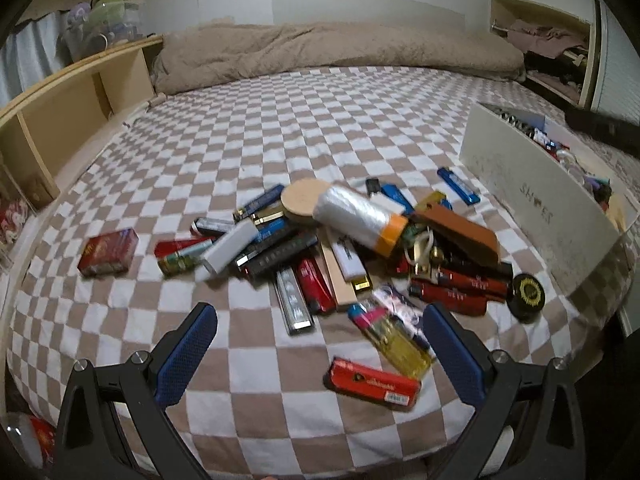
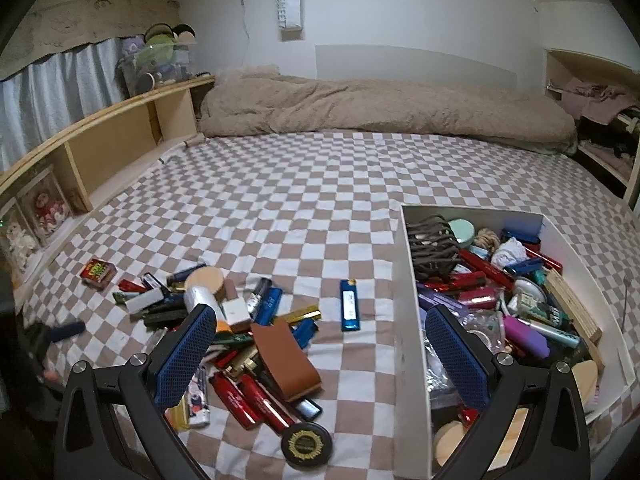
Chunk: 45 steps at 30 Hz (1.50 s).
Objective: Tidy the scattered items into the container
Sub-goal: 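Move both tools toward the pile of lighters beside the white box, then close the right gripper on the black round tin with gold label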
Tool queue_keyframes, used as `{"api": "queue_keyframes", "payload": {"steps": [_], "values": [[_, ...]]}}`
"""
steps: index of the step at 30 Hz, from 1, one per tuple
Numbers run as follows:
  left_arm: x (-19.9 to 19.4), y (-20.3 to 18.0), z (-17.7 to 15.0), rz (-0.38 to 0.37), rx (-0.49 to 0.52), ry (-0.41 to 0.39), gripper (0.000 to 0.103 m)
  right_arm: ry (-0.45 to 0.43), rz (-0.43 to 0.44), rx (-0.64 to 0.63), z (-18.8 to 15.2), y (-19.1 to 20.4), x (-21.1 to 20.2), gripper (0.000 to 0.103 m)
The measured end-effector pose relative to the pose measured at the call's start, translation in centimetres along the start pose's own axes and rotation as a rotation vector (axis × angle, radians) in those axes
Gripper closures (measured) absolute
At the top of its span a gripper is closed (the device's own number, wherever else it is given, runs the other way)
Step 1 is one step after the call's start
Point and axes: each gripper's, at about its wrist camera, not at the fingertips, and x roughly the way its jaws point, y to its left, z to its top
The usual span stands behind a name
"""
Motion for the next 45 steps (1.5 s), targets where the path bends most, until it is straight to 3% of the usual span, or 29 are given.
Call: {"api": "queue_keyframes", "payload": {"steps": [4,9,19,25,33,45], "values": [[0.1,-1.0,-1.1,0.016,0.036,-0.014,0.000,-0.020,0.028,-0.008,-0.1,0.8,0.1,0.000],[0.8,-1.8,-2.5,0.004,0.047,0.010,0.000,-0.111,0.053,-0.001,-0.9,1.9,-0.2,0.000],[1.1,-1.1,-4.6,-0.002,-0.011,0.049,0.000,-0.054,0.141,-0.006,-4.2,3.2,2.2,0.000],[1.1,0.0,-4.7,-0.010,-0.063,0.070,0.000,-0.125,-0.013,-0.037,-7.8,3.9,1.3,0.000],[0.5,-0.4,-4.7,-0.012,-0.017,0.060,0.000,-0.146,-0.018,-0.030,-10.4,4.3,1.4,0.000],[3.1,-2.2,-3.7,-0.062,0.191,0.147,0.000,-0.020,-0.073,0.076,-13.1,2.5,3.8,0.000]]}}
